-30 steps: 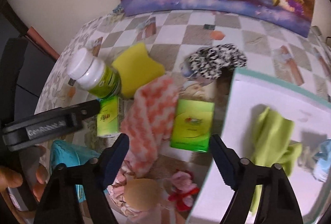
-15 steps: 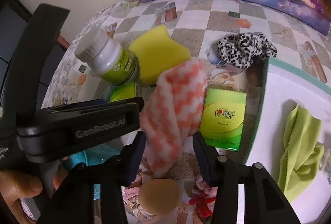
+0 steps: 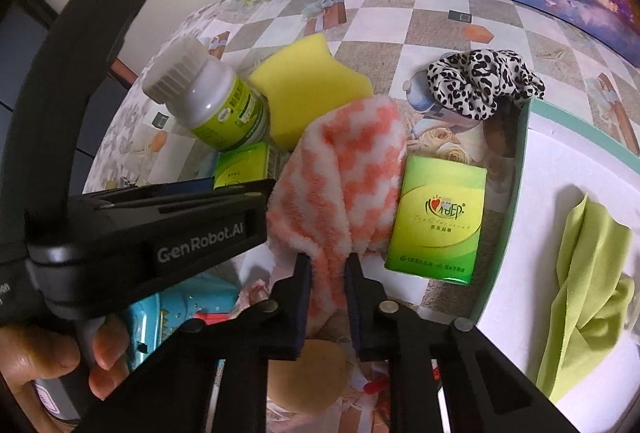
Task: Organize soft objects
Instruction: 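Grasp the green tissue pack with the left tool while the right tool grasps the striped towel, then lift and carry the tissue pack and striped towel over the tray with both tools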
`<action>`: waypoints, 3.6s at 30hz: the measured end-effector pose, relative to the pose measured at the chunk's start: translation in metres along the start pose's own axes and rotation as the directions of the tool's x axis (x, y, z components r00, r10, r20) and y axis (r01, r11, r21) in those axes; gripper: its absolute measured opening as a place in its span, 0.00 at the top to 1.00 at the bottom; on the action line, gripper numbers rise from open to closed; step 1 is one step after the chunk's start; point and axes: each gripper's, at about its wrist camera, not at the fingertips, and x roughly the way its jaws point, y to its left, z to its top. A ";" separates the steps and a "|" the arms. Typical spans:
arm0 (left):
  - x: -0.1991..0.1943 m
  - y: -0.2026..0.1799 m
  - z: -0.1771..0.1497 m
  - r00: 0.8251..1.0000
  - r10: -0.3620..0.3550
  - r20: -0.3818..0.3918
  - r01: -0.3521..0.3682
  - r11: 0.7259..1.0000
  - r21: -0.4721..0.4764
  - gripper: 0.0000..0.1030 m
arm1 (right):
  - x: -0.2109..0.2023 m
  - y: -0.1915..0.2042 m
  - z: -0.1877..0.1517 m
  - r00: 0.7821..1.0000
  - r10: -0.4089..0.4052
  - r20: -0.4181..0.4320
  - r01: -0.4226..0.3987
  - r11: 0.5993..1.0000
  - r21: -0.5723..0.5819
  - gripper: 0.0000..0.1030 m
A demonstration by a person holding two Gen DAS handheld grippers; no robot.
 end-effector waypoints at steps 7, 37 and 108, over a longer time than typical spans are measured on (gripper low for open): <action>-0.009 -0.004 -0.001 1.000 0.008 0.018 -0.008 1.000 0.002 0.51 | -0.006 0.000 0.000 1.000 0.009 0.021 -0.009 1.000 -0.002 0.90; -0.098 0.000 -0.001 0.968 -0.005 0.250 0.007 1.000 -0.006 0.58 | -0.106 0.013 0.015 0.961 0.091 0.262 -0.086 0.996 -0.031 0.91; -0.075 -0.256 -0.055 0.948 -0.211 0.238 0.094 0.901 0.423 0.62 | -0.168 -0.230 -0.055 0.959 -0.202 0.200 0.075 0.859 0.507 0.90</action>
